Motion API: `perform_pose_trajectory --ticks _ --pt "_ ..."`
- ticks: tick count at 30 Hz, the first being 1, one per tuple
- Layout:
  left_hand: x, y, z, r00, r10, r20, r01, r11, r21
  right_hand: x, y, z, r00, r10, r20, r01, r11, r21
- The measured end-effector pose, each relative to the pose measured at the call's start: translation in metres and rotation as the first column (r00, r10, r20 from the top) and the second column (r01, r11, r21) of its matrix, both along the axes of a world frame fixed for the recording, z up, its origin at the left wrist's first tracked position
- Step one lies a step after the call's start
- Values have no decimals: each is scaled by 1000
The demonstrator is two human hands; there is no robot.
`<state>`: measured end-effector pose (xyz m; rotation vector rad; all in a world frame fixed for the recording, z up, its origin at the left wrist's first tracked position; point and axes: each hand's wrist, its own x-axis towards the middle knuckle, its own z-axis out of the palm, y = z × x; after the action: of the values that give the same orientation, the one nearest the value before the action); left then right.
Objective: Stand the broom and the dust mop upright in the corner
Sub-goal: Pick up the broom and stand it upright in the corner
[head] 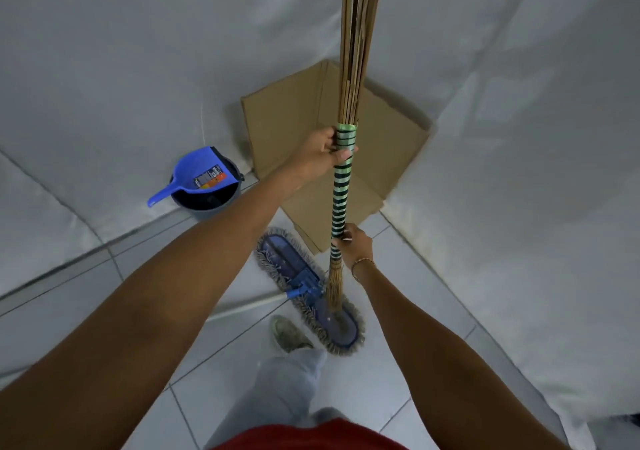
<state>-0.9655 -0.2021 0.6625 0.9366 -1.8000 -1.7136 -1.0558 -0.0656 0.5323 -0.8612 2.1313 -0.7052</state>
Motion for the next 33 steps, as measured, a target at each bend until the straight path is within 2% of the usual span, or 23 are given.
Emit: perform_pose_trajectory --ticks 5,12,17,22,25,28,33 --pt "-29 -77 5 1000 19 -15 -18 999 42 -29 -75 2 999 -49 13 49 999 8" --pt "-61 -174 30 995 100 -14 -101 995 -28 -67 -186 20 997 55 47 -54 998 -25" --pt "-100 -253 19 985 171 -4 -171 982 -78 -112 -281 9 990 135 26 -134 990 -42" --pt "-157 -353 -25 970 243 22 -239 965 -106 -174 -391 -30 958 287 17 -287 958 -23" --pt "-192 -419 -64 934 335 120 -325 941 -97 -217 -464 -64 948 314 53 -316 948 31" --pt "-223 -482 -103 916 383 118 -389 921 25 -258 -531 -97 926 370 72 -375 924 72" --pt "-261 -572 -160 847 487 216 -493 869 -25 -296 -626 -156 920 380 94 -388 918 81"
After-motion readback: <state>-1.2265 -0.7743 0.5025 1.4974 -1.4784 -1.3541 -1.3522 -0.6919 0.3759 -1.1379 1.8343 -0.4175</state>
